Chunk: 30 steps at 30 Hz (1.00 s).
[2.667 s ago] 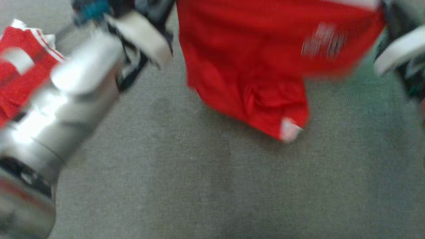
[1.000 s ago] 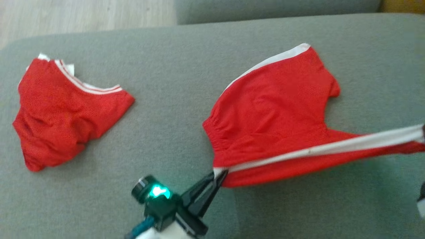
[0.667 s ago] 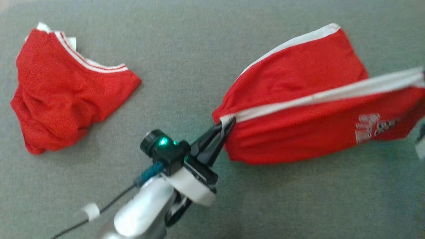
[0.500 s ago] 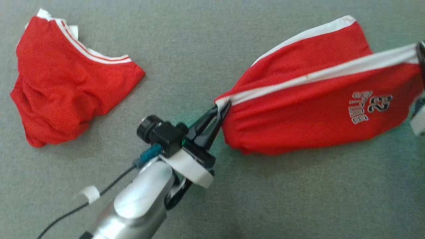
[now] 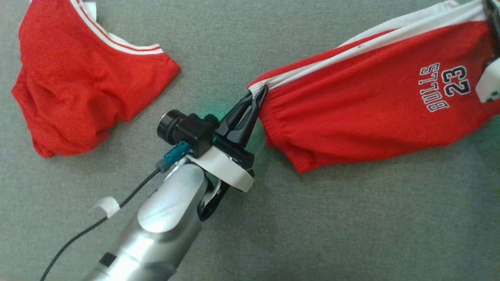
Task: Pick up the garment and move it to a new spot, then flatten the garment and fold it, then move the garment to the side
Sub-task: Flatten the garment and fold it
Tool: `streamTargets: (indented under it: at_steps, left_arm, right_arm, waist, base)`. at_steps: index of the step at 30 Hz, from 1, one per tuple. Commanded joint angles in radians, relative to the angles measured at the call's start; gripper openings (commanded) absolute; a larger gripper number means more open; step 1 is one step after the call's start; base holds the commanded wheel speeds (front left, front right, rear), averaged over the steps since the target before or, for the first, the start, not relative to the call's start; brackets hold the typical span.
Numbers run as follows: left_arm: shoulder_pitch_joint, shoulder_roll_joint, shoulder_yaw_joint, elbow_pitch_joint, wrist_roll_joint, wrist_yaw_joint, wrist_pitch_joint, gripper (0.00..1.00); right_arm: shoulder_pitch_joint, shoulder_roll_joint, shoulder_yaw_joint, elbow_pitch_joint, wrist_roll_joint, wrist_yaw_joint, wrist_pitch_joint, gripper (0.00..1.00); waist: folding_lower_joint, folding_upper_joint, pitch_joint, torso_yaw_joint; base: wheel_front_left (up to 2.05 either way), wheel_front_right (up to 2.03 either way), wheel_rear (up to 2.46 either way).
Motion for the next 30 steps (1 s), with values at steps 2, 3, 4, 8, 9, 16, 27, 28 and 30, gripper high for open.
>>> streamTargets:
  at_steps: [2, 3, 4, 8, 9, 16, 27, 28, 30]
  left_arm:
    - [-0.036, 0.007, 0.045, -0.019, 0.015, 0.005, -0.005, 0.00]
    - [-0.037, 0.006, 0.050, -0.018, 0.020, 0.004, -0.005, 0.00]
    - [-0.038, 0.004, 0.056, -0.017, 0.025, 0.004, -0.005, 0.00]
    - [-0.031, -0.001, 0.089, -0.016, 0.047, 0.005, -0.005, 0.82]
    - [-0.026, -0.002, 0.098, -0.017, 0.055, 0.008, -0.005, 1.00]
    - [0.065, -0.010, 0.162, -0.069, 0.130, 0.062, -0.005, 1.00]
    - [0.308, -0.016, 0.243, -0.298, 0.253, 0.167, -0.005, 1.00]
    - [0.326, -0.017, 0.250, -0.325, 0.264, 0.177, -0.005, 1.00]
    - [0.360, -0.017, 0.263, -0.381, 0.280, 0.193, -0.005, 1.00]
  right_arm:
    - [-0.026, -0.008, 0.013, 0.004, 0.007, 0.004, -0.026, 0.00]
    - [-0.039, -0.001, 0.020, 0.026, 0.011, 0.004, -0.041, 0.00]
    - [-0.050, 0.007, 0.027, 0.047, 0.016, 0.004, -0.055, 0.05]
    - [-0.083, 0.044, 0.044, 0.119, 0.030, 0.004, -0.140, 1.00]
    - [-0.085, 0.054, 0.043, 0.136, 0.031, 0.004, -0.167, 1.00]
    - [0.004, 0.111, 0.043, 0.211, 0.092, 0.004, -0.260, 1.00]
    - [0.137, 0.100, -0.023, 0.287, 0.155, 0.004, -0.227, 1.00]
    - [0.138, 0.095, -0.031, 0.297, 0.160, 0.004, -0.219, 1.00]
    - [0.137, 0.087, -0.047, 0.319, 0.177, 0.004, -0.200, 1.00]
  waist:
    - [-0.0001, 0.0000, 0.009, 0.006]
    - [-0.0001, 0.0000, 0.012, 0.007]
    - [-0.0001, 0.0000, 0.015, 0.008]
    - [-0.0001, 0.0000, 0.014, 0.003]
    - [-0.0001, 0.0000, 0.009, 0.001]
    - [-0.0001, 0.0000, -0.063, -0.010]
    - [-0.0001, 0.0000, -0.142, 0.050]
    - [-0.0001, 0.0000, -0.144, 0.063]
    - [-0.0001, 0.0000, -0.147, 0.091]
  base:
    - [0.00, 0.00, 0.00]
    - [0.00, 0.00, 0.00]
    - [0.00, 0.00, 0.00]
    - [0.00, 0.00, 0.00]
    - [0.00, 0.00, 0.00]
    - [0.00, 0.00, 0.00]
    - [0.00, 0.00, 0.00]
    - [0.00, 0.00, 0.00]
    - [0.00, 0.00, 0.00]
